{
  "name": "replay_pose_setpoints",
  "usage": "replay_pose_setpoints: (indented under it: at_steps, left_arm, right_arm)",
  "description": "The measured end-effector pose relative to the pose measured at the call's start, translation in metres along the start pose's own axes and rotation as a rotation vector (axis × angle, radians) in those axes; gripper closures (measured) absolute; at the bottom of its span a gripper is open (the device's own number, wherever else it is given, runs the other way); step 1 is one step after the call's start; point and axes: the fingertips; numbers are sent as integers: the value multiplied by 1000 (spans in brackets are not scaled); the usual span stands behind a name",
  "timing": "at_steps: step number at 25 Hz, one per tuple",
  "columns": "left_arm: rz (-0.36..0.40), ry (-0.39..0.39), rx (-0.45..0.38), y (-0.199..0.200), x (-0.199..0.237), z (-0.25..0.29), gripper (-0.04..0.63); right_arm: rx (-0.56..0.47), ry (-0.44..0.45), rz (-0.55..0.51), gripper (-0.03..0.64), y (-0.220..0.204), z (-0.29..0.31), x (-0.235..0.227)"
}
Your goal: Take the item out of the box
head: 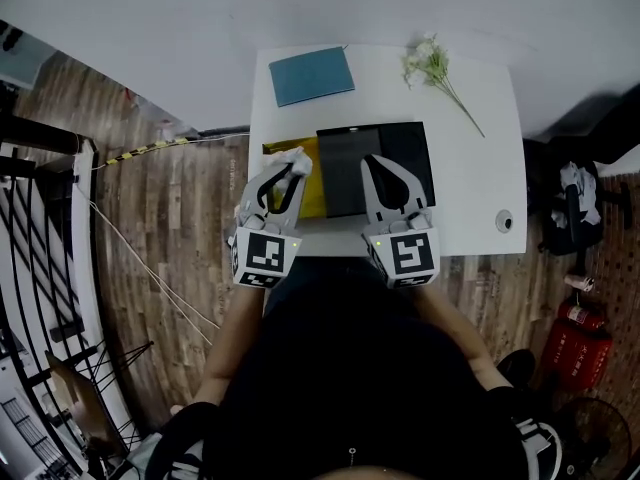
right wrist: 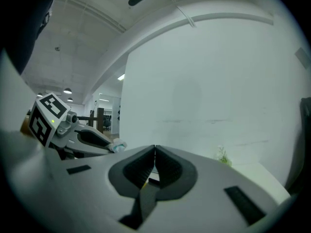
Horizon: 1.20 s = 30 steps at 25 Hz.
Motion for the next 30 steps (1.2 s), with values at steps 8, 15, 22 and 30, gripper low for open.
replay_pose_setpoints:
  at_steps: [8,15,22,30]
  left_arm:
    - [-72,87,-235,51,32,-42,515]
    - [-246,137,-363,81,69,-84,515]
    - [-264,212,-479,112,108,-125,515]
    - [-276,200,-525,114,119,-142,514]
  right_arm:
    - [-45,-27,-29,604,38,-7,0]
    - [-143,-26,-3,604,82,-15,1]
    - [-216,-75,-20,604,133,-32,5]
    - [-239,-160,-39,604,150,-42,5]
Point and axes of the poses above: the fingertips, and each gripper's own axes: z forward along the fingers, x to its left, y out of its top, and after that the axes turned 13 degrees about x, right-handed
